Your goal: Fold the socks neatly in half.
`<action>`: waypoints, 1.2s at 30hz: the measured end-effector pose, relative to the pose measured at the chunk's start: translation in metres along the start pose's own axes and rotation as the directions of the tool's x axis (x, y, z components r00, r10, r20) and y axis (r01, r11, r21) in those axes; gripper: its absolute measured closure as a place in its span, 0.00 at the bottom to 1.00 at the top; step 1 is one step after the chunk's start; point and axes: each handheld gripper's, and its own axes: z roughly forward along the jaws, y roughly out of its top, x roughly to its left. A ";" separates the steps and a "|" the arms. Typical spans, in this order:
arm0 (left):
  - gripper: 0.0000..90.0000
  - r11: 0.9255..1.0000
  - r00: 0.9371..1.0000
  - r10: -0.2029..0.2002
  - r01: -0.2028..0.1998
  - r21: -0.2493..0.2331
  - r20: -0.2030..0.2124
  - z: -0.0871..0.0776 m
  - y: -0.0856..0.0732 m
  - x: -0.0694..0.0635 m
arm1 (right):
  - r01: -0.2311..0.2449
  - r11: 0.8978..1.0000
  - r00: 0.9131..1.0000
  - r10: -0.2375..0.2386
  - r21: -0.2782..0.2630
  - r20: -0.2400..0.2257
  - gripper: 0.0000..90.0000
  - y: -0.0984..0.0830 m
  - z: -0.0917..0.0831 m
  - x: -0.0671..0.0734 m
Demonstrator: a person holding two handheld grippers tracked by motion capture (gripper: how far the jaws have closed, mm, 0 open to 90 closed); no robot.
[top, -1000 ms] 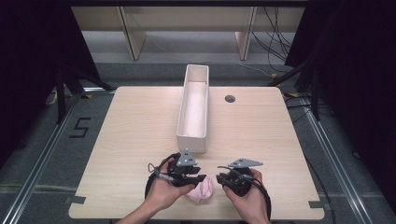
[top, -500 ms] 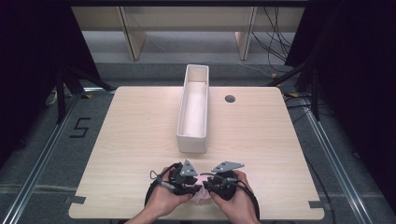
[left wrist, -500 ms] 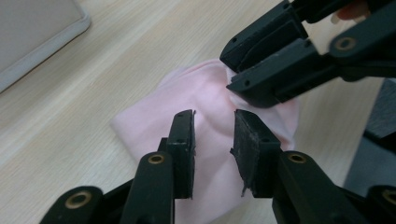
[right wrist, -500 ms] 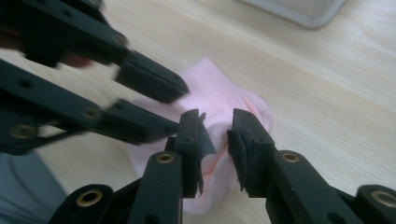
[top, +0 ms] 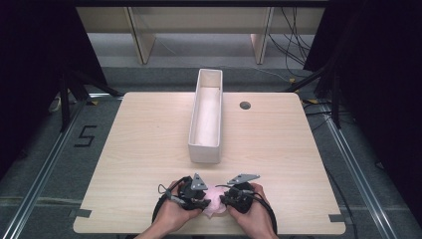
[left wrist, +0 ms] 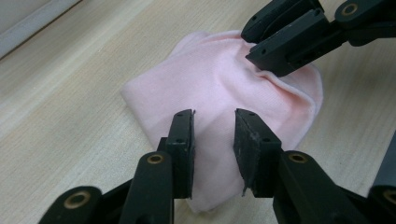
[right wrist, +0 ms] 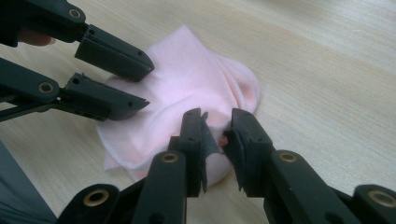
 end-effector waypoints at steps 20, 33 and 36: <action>0.52 0.955 0.952 -0.293 0.296 -0.029 0.090 0.001 -0.008 0.031 | 0.006 1.000 1.000 -0.006 0.004 0.007 0.83 -0.001 0.000 0.000; 0.68 0.964 0.960 -0.266 0.267 -0.005 0.090 0.007 -0.008 0.028 | -0.004 1.000 1.000 0.004 -0.003 0.004 0.84 -0.001 0.002 0.000; 0.74 0.966 0.963 -0.255 0.257 -0.011 0.084 0.008 -0.007 0.027 | 0.005 1.000 1.000 -0.005 -0.004 0.005 0.84 -0.001 0.002 0.000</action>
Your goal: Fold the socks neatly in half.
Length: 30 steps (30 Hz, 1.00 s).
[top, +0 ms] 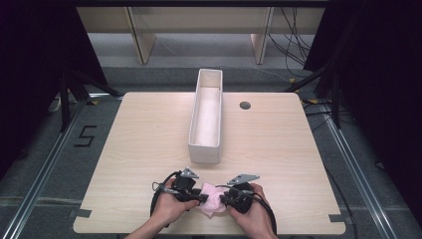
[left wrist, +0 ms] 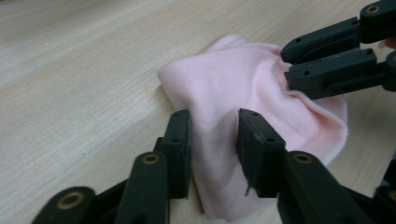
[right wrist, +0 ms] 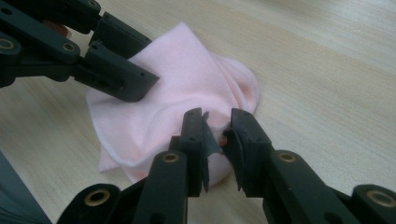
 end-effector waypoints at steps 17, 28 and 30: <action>0.92 0.995 0.992 -0.048 0.058 -0.079 0.118 -0.015 0.005 0.001 | -0.011 1.000 1.000 0.011 -0.005 -0.001 0.84 -0.002 0.000 0.000; 0.93 0.996 0.991 -0.017 0.028 -0.082 0.130 -0.019 0.008 -0.004 | 0.017 1.000 1.000 -0.016 -0.019 0.004 0.84 -0.002 0.000 -0.001; 0.93 0.997 0.993 0.015 -0.005 -0.081 0.119 -0.021 0.011 -0.006 | 0.016 1.000 1.000 -0.016 -0.022 0.016 0.81 -0.001 -0.002 0.000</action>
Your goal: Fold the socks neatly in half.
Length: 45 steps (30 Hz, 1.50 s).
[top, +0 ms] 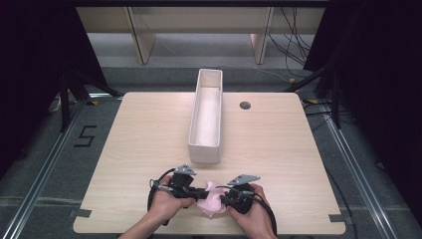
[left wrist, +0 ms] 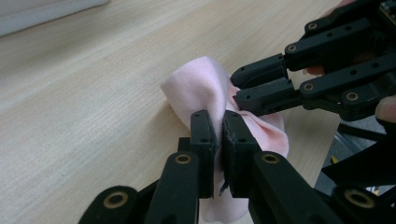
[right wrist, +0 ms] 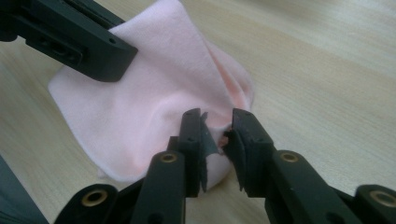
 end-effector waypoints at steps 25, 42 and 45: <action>0.92 0.984 0.984 0.177 -0.177 -0.028 -0.015 -0.026 0.034 -0.025 | 0.031 0.995 0.991 -0.042 -0.091 -0.124 0.88 0.016 0.003 0.017; 0.92 0.951 0.941 0.305 -0.308 0.003 -0.146 -0.038 0.038 -0.008 | 0.000 0.966 0.998 -0.016 -0.257 -0.059 0.69 0.005 -0.042 -0.008; 0.92 0.955 0.944 0.295 -0.298 0.002 -0.148 -0.040 0.038 -0.006 | -0.034 0.967 0.998 0.019 -0.252 -0.060 0.68 0.000 -0.042 -0.018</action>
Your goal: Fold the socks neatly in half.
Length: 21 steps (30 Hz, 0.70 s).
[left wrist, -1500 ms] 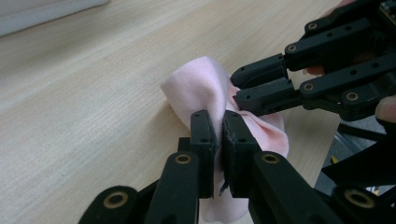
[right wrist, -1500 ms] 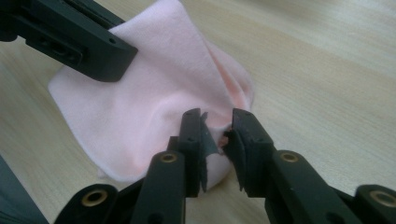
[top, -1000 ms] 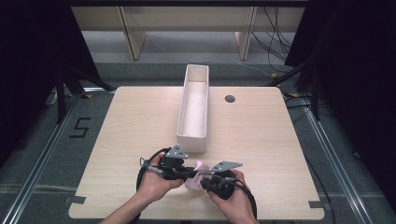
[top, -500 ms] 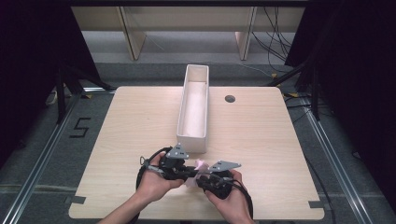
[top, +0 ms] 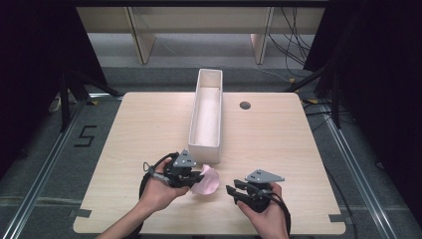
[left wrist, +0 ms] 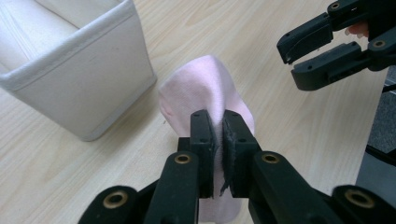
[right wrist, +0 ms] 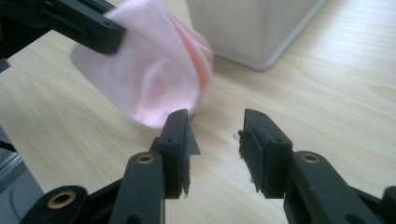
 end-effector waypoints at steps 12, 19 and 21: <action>0.93 0.997 0.997 0.077 -0.077 -0.006 0.019 -0.013 0.007 0.010 | -0.047 0.999 0.997 0.046 0.005 0.056 0.67 -0.011 -0.011 -0.022; 0.93 0.992 0.992 0.122 -0.122 -0.008 -0.006 -0.022 0.012 0.017 | -0.078 0.997 0.993 0.078 -0.007 0.083 0.66 -0.021 -0.019 -0.032; 0.93 0.992 0.992 0.127 -0.127 -0.012 -0.001 -0.024 0.013 0.018 | -0.105 0.994 0.991 0.105 -0.005 0.081 0.66 -0.023 -0.019 -0.033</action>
